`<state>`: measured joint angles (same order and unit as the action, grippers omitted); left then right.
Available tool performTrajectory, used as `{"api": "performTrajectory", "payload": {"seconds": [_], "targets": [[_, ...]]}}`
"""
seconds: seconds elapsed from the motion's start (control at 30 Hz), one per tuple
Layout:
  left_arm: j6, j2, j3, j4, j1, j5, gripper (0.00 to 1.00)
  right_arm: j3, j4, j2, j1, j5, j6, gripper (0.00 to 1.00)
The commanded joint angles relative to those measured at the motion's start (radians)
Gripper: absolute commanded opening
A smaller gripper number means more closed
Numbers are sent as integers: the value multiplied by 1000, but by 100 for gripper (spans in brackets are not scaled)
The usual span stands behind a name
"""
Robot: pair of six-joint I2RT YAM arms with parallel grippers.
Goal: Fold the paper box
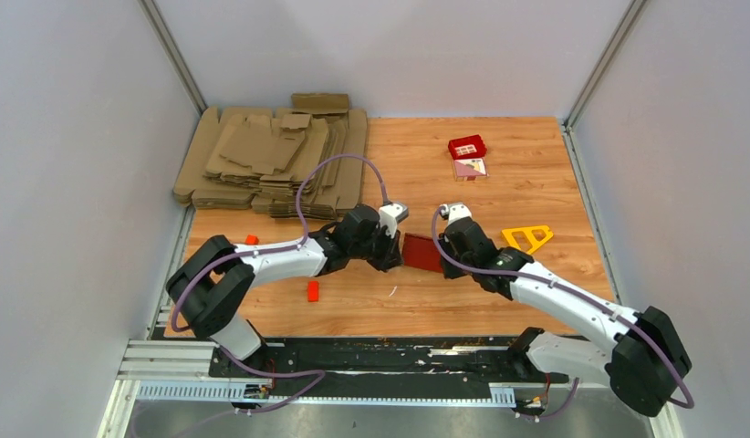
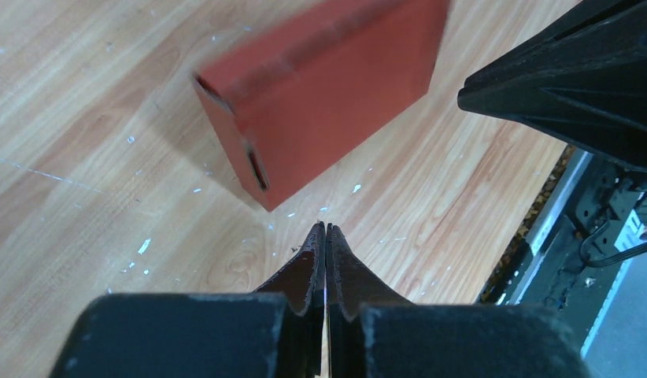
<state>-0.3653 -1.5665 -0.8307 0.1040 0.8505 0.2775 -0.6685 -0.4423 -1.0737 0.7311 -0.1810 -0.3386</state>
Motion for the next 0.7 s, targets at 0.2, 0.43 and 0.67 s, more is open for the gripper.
{"api": "performTrajectory", "payload": {"seconds": [0.2,0.43,0.67], "targets": [[16,44,-10,-8,2,-28,0,-48,-9,-35,-16,56,35,0],[33,84,-22,-56,-1,-66,0,-108,15,-28,-69,118,121,11],[-52,24,24,13,33,-79,0,-236,162,-252,-188,158,85,0]]}}
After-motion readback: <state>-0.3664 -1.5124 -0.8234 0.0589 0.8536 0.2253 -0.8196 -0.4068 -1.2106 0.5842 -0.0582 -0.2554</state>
